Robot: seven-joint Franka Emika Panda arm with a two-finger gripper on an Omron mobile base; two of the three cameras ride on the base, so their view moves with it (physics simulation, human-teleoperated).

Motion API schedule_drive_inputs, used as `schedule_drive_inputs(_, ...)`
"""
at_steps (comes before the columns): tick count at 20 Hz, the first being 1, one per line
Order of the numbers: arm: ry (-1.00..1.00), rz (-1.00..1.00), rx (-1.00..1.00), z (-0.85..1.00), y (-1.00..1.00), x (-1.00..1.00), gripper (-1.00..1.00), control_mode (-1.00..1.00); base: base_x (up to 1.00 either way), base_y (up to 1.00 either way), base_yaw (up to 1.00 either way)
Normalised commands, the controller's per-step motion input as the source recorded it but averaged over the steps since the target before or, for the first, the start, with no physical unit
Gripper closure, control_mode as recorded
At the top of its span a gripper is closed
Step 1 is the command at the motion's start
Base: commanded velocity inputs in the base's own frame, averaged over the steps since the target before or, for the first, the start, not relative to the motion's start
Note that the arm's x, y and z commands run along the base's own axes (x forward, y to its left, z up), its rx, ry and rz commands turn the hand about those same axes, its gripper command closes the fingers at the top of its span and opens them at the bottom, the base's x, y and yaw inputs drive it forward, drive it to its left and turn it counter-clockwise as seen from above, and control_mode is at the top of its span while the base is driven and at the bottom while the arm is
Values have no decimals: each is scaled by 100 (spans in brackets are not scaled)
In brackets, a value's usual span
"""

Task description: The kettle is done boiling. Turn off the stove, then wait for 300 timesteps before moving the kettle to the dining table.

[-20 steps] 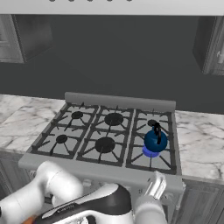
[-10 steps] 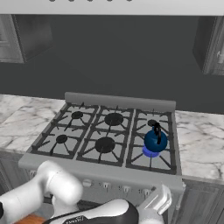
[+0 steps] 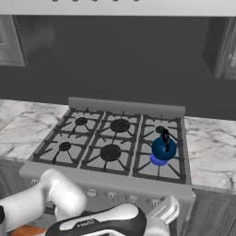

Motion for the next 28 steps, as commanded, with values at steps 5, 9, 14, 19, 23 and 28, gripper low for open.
schedule_drive_inputs(5, -8, -9, 6, -38, -5, 4, -100, -100, 0, 0, 0)
schedule_drive_inputs(9, -10, -9, 5, -32, -14, 5, -100, -100, 0, 0, 0)
schedule_drive_inputs(14, -8, -10, 1, -32, -27, 7, -100, -100, 0, 0, 0)
schedule_drive_inputs(19, 0, -9, 0, -18, -18, 16, -100, -100, 0, 0, 0)
schedule_drive_inputs(23, 0, -1, 0, -13, -1, 27, -100, -100, 0, 0, 0)
schedule_drive_inputs(28, 1, 0, 0, -17, -5, 21, -100, -100, 0, 0, 0)
